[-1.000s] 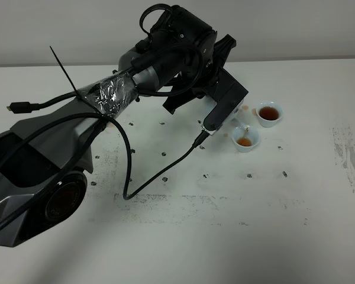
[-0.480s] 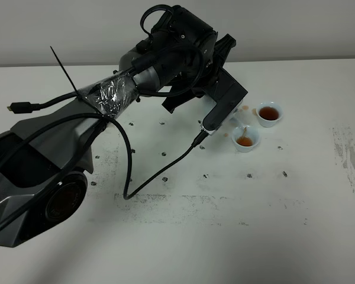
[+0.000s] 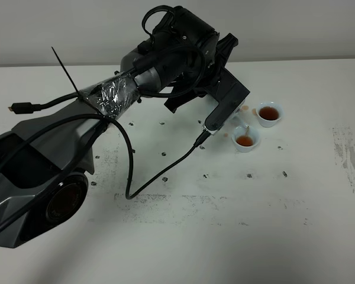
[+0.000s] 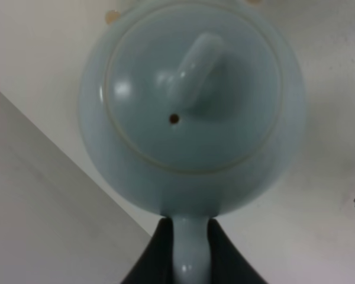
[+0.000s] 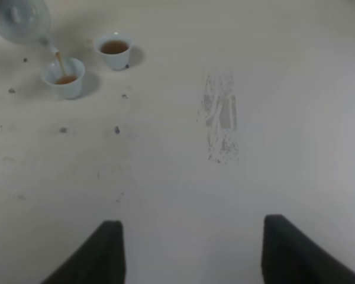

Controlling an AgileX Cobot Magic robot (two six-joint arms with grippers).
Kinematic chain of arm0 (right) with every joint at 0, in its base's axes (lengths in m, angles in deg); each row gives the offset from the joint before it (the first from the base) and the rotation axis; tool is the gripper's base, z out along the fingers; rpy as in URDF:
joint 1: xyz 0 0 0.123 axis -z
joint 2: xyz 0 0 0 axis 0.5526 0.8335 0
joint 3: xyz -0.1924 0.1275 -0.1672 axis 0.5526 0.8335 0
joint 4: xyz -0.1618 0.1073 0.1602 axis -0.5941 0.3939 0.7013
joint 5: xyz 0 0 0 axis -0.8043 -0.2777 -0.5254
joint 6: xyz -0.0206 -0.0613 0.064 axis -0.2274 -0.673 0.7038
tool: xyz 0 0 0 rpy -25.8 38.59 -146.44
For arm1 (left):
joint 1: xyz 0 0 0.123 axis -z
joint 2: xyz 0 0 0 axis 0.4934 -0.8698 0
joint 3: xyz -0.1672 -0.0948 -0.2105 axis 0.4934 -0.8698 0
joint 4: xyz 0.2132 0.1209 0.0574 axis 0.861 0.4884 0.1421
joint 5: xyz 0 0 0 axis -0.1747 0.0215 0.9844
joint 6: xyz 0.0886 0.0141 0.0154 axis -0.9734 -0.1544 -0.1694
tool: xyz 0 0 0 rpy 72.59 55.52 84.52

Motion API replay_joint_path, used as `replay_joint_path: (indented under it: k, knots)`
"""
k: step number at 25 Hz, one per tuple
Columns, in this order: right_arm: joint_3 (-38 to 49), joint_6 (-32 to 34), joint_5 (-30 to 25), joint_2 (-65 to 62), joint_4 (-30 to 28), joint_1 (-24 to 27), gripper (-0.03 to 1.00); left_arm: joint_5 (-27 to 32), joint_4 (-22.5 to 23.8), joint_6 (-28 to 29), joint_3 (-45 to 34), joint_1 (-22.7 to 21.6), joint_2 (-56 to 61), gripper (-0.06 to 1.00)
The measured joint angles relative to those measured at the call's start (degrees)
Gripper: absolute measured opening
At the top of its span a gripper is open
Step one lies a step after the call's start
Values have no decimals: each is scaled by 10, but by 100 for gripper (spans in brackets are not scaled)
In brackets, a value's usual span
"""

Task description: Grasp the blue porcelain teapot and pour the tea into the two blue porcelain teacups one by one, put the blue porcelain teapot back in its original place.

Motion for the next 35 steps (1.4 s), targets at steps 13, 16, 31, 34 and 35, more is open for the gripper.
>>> replay_joint_path:
  k: [13,16,31,34,35]
  knots:
    - [0,1,0,0,0,0,49,-1,25,2,0,9,0,0]
    - [0,1,0,0,0,0,49,-1,25,3,0,12,0,0]
    - [0,1,0,0,0,0,49,-1,42,8,0,15,0,0]
    - [0,1,0,0,0,0,49,-1,42,9,0,15,0,0]
    - [0,1,0,0,0,0,49,-1,42,9,0,15,0,0]
